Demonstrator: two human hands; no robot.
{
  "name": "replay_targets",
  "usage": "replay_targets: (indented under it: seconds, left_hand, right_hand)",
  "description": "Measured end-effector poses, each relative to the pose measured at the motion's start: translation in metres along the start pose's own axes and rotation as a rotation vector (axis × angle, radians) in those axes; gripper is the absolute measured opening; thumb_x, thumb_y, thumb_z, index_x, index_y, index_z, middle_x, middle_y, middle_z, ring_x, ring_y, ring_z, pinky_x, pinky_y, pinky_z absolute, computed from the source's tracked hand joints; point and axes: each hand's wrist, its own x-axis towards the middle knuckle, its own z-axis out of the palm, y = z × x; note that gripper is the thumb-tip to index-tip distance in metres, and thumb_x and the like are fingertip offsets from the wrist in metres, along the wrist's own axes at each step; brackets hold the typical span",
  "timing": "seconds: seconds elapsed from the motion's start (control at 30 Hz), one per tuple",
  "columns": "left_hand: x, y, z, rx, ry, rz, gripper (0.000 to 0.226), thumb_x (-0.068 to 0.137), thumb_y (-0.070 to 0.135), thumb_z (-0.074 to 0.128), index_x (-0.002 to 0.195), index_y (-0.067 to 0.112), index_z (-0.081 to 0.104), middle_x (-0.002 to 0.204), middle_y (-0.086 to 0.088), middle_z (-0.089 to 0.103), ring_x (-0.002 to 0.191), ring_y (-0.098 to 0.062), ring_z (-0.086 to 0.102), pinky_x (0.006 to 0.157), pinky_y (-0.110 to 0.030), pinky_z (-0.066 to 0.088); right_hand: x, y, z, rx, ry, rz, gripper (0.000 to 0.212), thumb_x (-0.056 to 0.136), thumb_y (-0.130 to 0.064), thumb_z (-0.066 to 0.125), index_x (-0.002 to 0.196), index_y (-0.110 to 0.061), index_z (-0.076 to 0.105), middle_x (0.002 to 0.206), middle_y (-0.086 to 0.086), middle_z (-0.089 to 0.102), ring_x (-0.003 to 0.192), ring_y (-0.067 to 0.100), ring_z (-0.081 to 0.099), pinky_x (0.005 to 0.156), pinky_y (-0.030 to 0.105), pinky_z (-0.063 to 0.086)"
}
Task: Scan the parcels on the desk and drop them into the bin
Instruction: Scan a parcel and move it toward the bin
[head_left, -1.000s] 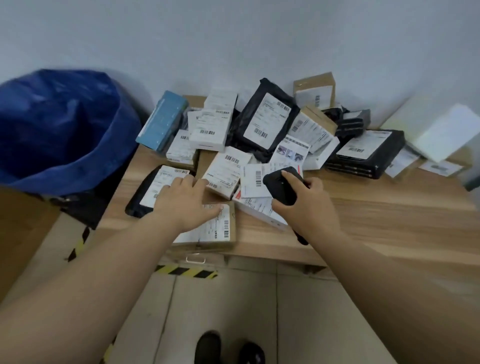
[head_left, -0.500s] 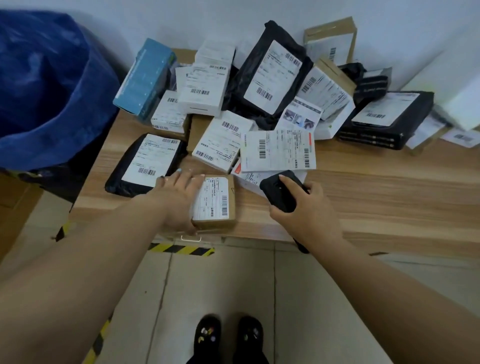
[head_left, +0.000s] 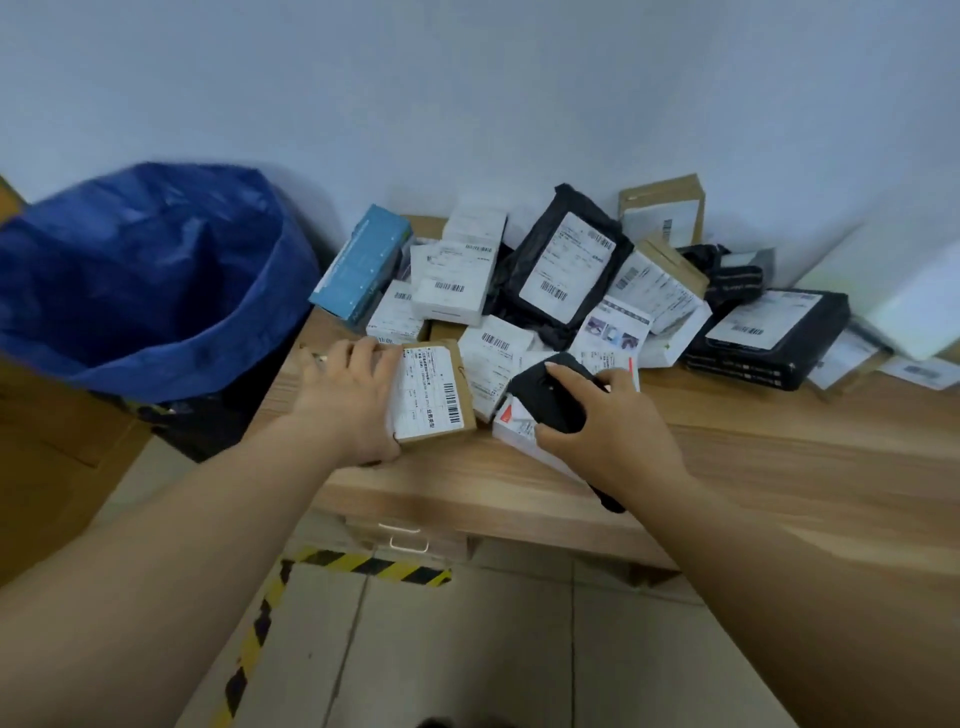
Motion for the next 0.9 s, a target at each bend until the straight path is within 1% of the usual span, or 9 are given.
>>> replay_targets:
  seconds: [0.07,0.13,0.23,0.33,0.47,0.53,0.63,0.73,0.9]
  left_hand:
    - [-0.004,-0.014,-0.027,0.015,0.118,-0.072,0.120,0.063,0.075,0.062,0.152,0.022,0.001,0.151,-0.007,0.020,0.139,-0.032,0.021,0.113,-0.066,0.018]
    - [-0.008,-0.025,-0.050,0.023,0.204,-0.118,0.121,0.062,0.077,0.063,0.152,0.022,0.004,0.151,-0.007,0.023,0.138,-0.032,0.025,0.112,-0.063,0.022]
    - [-0.015,-0.034,-0.077,0.057,0.292,-0.152,0.124,0.059,0.081,0.061,0.152,0.022,0.005,0.149,-0.006,0.025,0.135,-0.031,0.029,0.108,-0.059,0.029]
    - [-0.021,-0.036,-0.096,0.083,0.345,-0.180,0.123,0.058,0.086,0.056,0.151,0.021,0.008,0.148,-0.006,0.028,0.132,-0.031,0.032,0.104,-0.057,0.031]
    - [-0.025,-0.035,-0.115,0.080,0.387,-0.213,0.124,0.057,0.093,0.048,0.150,0.020,0.011,0.145,-0.006,0.032,0.129,-0.033,0.035,0.101,-0.058,0.032]
    - [-0.027,-0.034,-0.121,0.077,0.386,-0.227,0.125,0.058,0.093,0.049,0.150,0.019,0.010,0.144,-0.007,0.032,0.129,-0.033,0.035,0.102,-0.058,0.032]
    - [-0.027,-0.032,-0.127,0.077,0.411,-0.248,0.122,0.059,0.092,0.048,0.149,0.019,0.012,0.142,-0.007,0.033,0.126,-0.033,0.036,0.099,-0.056,0.034]
    - [-0.026,-0.029,-0.131,0.075,0.421,-0.269,0.123,0.057,0.092,0.049,0.148,0.019,0.012,0.141,-0.006,0.033,0.126,-0.032,0.036,0.098,-0.055,0.034]
    - [-0.025,-0.023,-0.134,0.079,0.436,-0.280,0.122,0.058,0.092,0.049,0.148,0.019,0.013,0.140,-0.007,0.033,0.125,-0.031,0.036,0.099,-0.055,0.034]
  right_hand:
    - [0.002,-0.016,-0.028,-0.038,0.001,-0.070,0.073,0.084,-0.060,0.060,0.150,-0.051,0.030,0.138,0.000,0.037,0.113,0.026,0.052,0.092,0.044,0.053]
    - [0.002,-0.033,-0.055,-0.070,-0.010,-0.123,0.071,0.085,-0.059,0.059,0.149,-0.053,0.029,0.137,-0.001,0.038,0.112,0.024,0.053,0.090,0.040,0.053]
    - [-0.002,-0.054,-0.088,-0.141,-0.043,-0.193,0.071,0.085,-0.059,0.060,0.149,-0.055,0.028,0.135,-0.003,0.038,0.114,0.022,0.051,0.089,0.037,0.052]
    - [-0.007,-0.070,-0.111,-0.238,-0.044,-0.272,0.071,0.085,-0.059,0.059,0.149,-0.055,0.029,0.134,-0.001,0.040,0.113,0.022,0.052,0.088,0.038,0.053]
    - [-0.012,-0.082,-0.135,-0.327,-0.031,-0.312,0.069,0.085,-0.059,0.057,0.149,-0.054,0.030,0.133,0.000,0.041,0.112,0.024,0.053,0.089,0.041,0.053]
    - [-0.015,-0.086,-0.145,-0.366,-0.022,-0.324,0.068,0.086,-0.058,0.056,0.149,-0.054,0.031,0.134,-0.001,0.041,0.111,0.024,0.053,0.085,0.038,0.053]
    - [-0.018,-0.089,-0.155,-0.425,-0.021,-0.334,0.067,0.088,-0.058,0.055,0.150,-0.054,0.030,0.132,0.000,0.042,0.111,0.024,0.053,0.076,0.034,0.047]
    - [-0.020,-0.089,-0.162,-0.447,-0.024,-0.332,0.068,0.089,-0.058,0.054,0.152,-0.053,0.027,0.132,0.001,0.042,0.113,0.025,0.052,0.078,0.034,0.048]
    - [-0.021,-0.085,-0.170,-0.450,-0.044,-0.336,0.068,0.089,-0.057,0.054,0.152,-0.052,0.029,0.131,0.002,0.041,0.112,0.026,0.052,0.078,0.035,0.047]
